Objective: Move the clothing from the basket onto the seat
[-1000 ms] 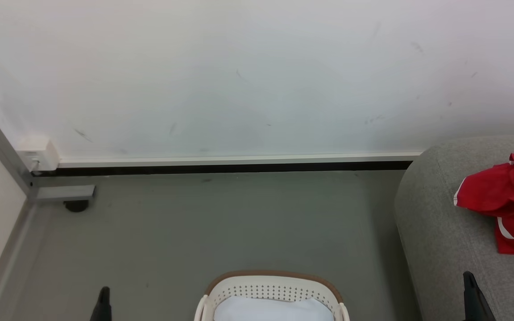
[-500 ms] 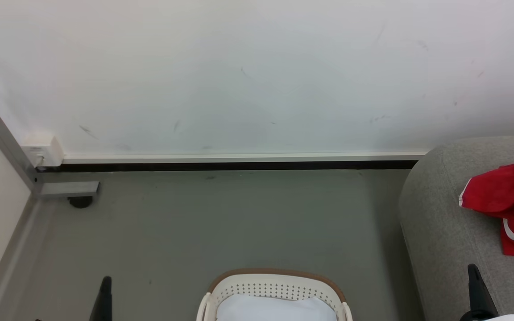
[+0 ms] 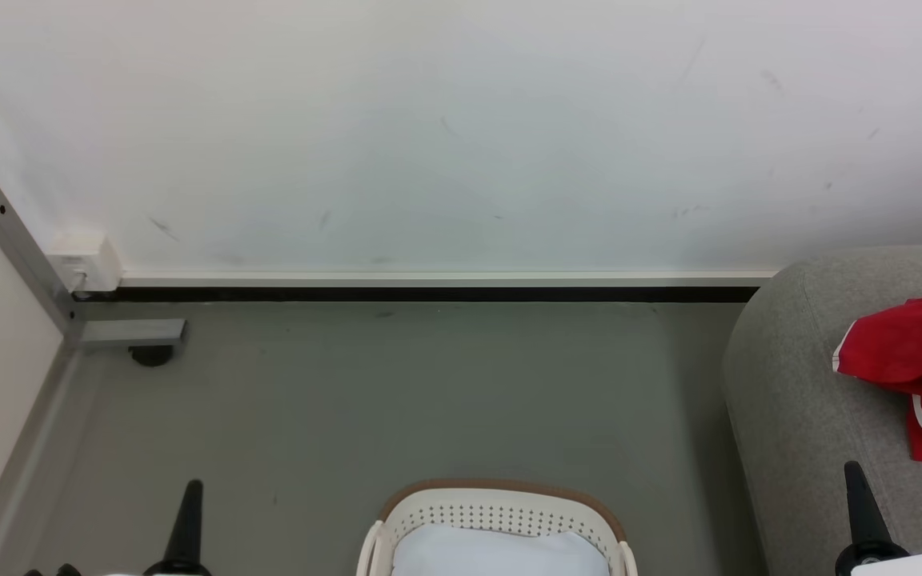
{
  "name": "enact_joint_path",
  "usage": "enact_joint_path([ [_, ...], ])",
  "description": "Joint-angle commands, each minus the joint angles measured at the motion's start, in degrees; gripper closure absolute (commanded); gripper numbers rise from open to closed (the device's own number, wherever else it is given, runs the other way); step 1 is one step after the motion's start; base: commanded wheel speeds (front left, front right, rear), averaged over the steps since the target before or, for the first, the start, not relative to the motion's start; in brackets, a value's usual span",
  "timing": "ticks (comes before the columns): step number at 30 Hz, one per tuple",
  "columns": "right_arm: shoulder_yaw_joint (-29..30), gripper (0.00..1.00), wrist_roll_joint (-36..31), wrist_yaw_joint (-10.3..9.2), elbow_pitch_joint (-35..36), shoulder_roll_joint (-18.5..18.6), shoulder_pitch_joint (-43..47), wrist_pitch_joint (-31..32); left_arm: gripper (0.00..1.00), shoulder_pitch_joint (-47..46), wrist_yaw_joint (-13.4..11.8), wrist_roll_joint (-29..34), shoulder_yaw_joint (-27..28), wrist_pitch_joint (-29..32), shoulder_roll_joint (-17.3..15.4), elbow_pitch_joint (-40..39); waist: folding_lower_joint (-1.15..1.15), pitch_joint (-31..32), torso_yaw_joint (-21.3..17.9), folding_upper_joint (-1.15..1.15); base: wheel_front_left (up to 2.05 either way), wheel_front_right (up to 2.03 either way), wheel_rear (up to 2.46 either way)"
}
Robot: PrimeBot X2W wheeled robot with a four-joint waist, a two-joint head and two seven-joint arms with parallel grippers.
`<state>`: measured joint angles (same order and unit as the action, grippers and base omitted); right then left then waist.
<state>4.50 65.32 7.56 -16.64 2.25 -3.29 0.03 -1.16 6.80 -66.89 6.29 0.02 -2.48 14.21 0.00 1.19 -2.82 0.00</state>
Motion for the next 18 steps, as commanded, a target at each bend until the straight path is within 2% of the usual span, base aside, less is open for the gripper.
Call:
enact_joint_path([
  [1,0.4,1.00,1.8,-0.08,0.8,0.6,-1.0,0.4,1.00,-1.2,0.3,-1.9,0.2,0.6,-0.5,-0.5,0.00,0.0,0.1,0.00,0.00,0.00,0.00],
  [18,1.0,1.00,11.2,-0.09,1.5,0.7,-1.9,2.8,1.00,-2.8,0.5,-10.7,0.2,2.8,-0.6,-0.4,0.00,-0.5,1.0,0.00,0.00,0.00,0.00],
])
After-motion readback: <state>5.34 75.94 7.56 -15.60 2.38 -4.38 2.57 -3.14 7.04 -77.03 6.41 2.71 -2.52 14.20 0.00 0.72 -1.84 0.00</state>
